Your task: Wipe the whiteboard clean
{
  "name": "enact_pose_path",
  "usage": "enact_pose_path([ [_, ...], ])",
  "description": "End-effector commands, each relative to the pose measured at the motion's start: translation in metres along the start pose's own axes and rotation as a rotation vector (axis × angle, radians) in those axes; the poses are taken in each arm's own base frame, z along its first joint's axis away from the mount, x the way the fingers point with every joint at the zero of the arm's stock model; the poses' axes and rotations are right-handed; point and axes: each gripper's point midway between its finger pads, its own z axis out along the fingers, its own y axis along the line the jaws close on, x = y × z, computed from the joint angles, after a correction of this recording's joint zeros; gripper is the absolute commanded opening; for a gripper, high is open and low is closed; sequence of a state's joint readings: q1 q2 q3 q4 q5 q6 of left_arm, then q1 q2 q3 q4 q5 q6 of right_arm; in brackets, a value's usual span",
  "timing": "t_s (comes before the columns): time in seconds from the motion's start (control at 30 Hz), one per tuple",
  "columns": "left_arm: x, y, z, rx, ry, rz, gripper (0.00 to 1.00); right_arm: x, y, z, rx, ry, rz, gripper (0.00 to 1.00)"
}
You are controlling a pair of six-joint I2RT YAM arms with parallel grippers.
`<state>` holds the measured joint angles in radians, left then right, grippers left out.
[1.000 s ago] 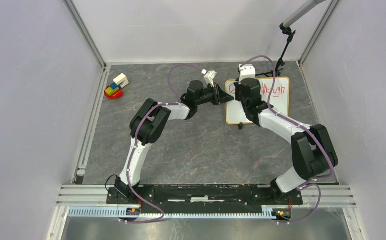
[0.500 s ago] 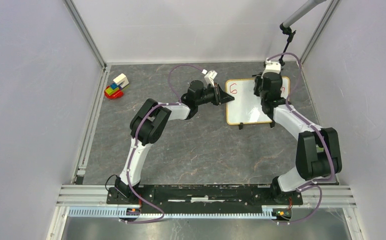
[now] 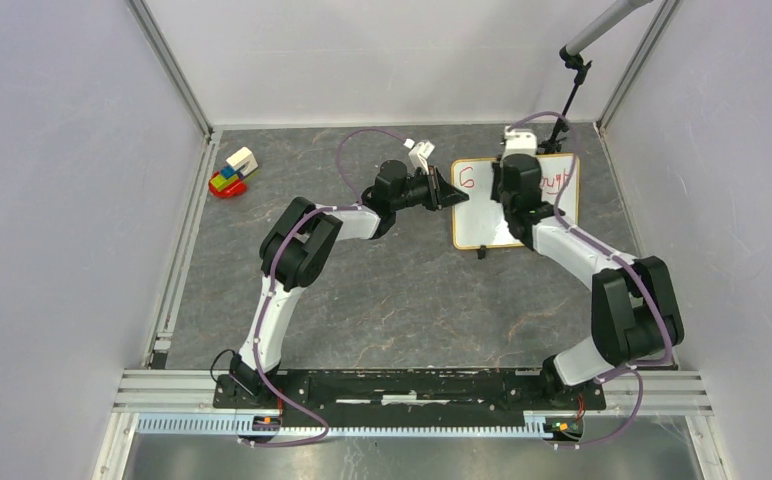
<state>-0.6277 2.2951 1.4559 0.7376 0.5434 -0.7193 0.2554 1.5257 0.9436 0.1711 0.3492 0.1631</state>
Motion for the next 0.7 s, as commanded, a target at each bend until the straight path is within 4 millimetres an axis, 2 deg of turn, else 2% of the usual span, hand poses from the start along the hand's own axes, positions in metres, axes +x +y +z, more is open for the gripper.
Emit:
enact_pose_path([
  [0.0, 0.005, 0.001, -0.001, -0.028, 0.039, 0.060, 0.02, 0.004, 0.060, -0.013, -0.149, 0.004, -0.070, 0.00],
  [0.07, 0.006, 0.000, -0.001, -0.027, 0.041, 0.061, 0.02, 0.000, 0.072, -0.012, -0.179, -0.006, -0.072, 0.00],
  [0.17, 0.005, 0.000, -0.001, -0.027, 0.041, 0.060, 0.02, -0.004, 0.071, -0.007, -0.159, -0.004, -0.080, 0.00],
  [0.3, 0.005, 0.000, -0.001, -0.027, 0.040, 0.061, 0.02, 0.002, 0.043, -0.004, -0.050, 0.015, -0.101, 0.00],
  [0.5, 0.004, -0.001, -0.002, -0.027, 0.038, 0.064, 0.02, 0.030, -0.019, -0.005, 0.056, 0.056, 0.002, 0.00],
  [0.57, 0.004, 0.000, -0.001, -0.028, 0.038, 0.064, 0.02, 0.031, -0.024, -0.009, 0.073, 0.052, -0.013, 0.00],
  [0.67, 0.005, 0.001, -0.001, -0.031, 0.040, 0.062, 0.02, 0.030, -0.012, -0.012, 0.019, 0.039, -0.025, 0.00],
])
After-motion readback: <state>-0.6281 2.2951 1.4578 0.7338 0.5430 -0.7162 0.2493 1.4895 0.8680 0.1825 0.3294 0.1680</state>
